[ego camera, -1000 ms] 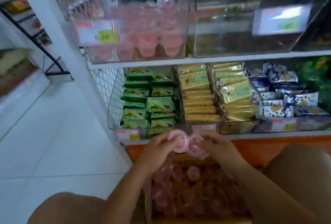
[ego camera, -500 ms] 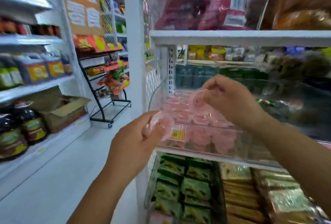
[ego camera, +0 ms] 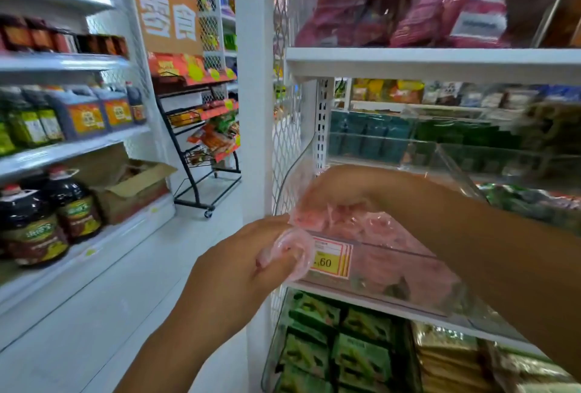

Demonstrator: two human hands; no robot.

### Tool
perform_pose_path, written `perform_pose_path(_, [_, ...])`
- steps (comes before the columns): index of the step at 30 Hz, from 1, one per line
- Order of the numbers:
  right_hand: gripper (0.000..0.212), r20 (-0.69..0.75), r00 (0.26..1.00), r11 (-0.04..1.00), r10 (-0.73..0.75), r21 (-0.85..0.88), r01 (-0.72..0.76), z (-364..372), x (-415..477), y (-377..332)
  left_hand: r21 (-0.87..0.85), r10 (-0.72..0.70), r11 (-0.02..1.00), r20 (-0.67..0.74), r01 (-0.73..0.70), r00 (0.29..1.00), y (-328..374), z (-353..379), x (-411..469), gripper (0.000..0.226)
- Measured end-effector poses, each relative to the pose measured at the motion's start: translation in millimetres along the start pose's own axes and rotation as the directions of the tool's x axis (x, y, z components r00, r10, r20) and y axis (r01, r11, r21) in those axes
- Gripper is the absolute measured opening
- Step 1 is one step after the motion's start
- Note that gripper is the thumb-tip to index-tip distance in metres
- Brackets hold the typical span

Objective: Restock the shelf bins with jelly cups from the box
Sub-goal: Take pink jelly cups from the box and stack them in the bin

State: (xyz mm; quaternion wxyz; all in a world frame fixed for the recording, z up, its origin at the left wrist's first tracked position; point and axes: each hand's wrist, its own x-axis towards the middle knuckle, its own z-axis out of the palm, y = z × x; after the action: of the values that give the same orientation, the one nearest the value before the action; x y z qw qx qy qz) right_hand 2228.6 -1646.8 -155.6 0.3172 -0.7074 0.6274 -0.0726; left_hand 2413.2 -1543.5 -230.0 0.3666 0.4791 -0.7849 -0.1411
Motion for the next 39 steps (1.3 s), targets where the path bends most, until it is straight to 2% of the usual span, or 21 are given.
perform_pose_path(3, [0.034,-0.070,0.997,0.999,-0.037,-0.009,0.036,-11.2,-10.8,11.8,-0.002,-0.006,1.000,0.012,0.006,1.000,5.0,-0.7,-0.6,0.032])
perform_pose_path(7, [0.018,-0.156,0.986,0.998,-0.057,0.010,0.060,-28.4,-18.4,37.8,0.001,-0.003,1.000,0.041,0.003,0.999,7.4,-0.6,-1.8,0.033])
perform_pose_path(9, [0.013,-0.128,0.990,0.991,-0.060,0.112,0.075,-31.2,-21.3,45.8,0.002,-0.004,1.000,0.049,0.003,0.999,7.5,-0.3,-2.5,0.034])
perform_pose_path(14, [0.021,0.025,0.999,0.961,-0.040,0.273,0.032,-22.2,-23.0,51.4,0.012,0.005,1.000,0.028,-0.005,1.000,8.8,-0.9,-2.2,0.038])
perform_pose_path(18, [0.019,-0.075,0.997,0.994,-0.012,0.109,0.020,-20.5,-28.2,47.9,0.002,0.009,1.000,0.017,-0.009,1.000,9.8,-2.3,-2.4,0.035])
perform_pose_path(23, [0.024,-0.079,0.995,0.992,-0.055,0.113,0.064,-12.5,-27.8,41.1,0.021,-0.005,1.000,-0.008,0.005,1.000,6.2,0.2,-1.1,0.014])
perform_pose_path(27, [0.027,-0.073,0.992,0.992,-0.099,0.066,0.104,-11.2,-33.9,37.3,0.033,0.000,0.999,-0.021,0.001,1.000,6.8,3.0,2.7,0.030])
perform_pose_path(30, [0.025,-0.176,0.967,0.979,-0.183,-0.119,0.164,-21.7,-51.9,33.0,0.045,-0.011,0.999,-0.037,0.012,0.999,12.7,2.1,6.3,0.033])
perform_pose_path(31, [0.023,-0.177,0.960,0.974,-0.216,-0.112,0.199,-25.7,-60.3,30.1,0.046,-0.016,0.999,-0.041,0.018,0.999,15.3,1.8,8.3,0.031])
perform_pose_path(35, [0.026,0.053,0.949,0.935,-0.310,0.195,0.295,-29.7,-85.4,23.2,0.060,-0.032,0.998,-0.041,0.034,0.999,33.8,4.6,23.3,0.032])
perform_pose_path(36, [0.025,0.052,0.945,0.917,-0.323,0.264,0.299,-27.5,-86.1,23.3,0.055,-0.039,0.998,-0.042,0.041,0.998,38.9,6.5,28.1,0.033])
perform_pose_path(39, [0.016,-0.087,0.958,0.877,-0.273,0.387,0.285,-29.9,-83.8,27.1,0.003,-0.072,0.997,-0.022,0.073,0.997,50.5,13.1,40.6,0.033])
